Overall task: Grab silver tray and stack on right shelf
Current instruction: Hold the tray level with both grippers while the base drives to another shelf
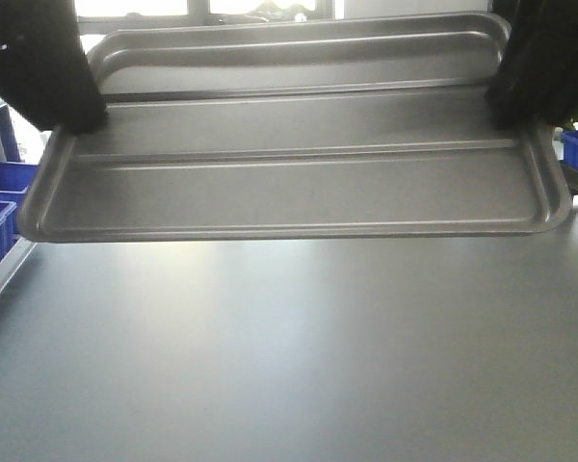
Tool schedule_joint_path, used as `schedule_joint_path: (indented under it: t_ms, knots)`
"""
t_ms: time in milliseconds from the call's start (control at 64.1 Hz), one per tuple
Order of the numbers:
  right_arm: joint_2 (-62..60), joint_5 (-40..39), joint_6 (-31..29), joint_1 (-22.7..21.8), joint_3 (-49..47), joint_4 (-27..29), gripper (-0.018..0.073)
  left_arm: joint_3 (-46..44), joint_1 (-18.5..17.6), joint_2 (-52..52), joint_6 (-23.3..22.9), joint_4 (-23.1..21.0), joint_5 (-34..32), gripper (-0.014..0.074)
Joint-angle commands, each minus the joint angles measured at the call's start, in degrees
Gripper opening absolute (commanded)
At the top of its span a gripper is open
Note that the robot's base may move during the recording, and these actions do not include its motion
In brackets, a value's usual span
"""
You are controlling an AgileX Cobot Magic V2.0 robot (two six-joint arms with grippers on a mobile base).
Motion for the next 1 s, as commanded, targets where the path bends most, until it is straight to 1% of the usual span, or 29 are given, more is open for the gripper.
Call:
schedule_joint_path:
  t_ms: [0, 983]
  knots:
    - [-1.5, -3.1, -1.3, -0.3, -1.7, -2.8, 0.0056, -1.7, -0.4, -1.5, 1.4, 1.3, -0.1, -0.0101]
    - [-1.5, -3.1, -1.3, -0.3, -1.7, -2.8, 0.0056, -1.7, -0.4, -1.5, 1.4, 1.3, -0.1, -0.0101]
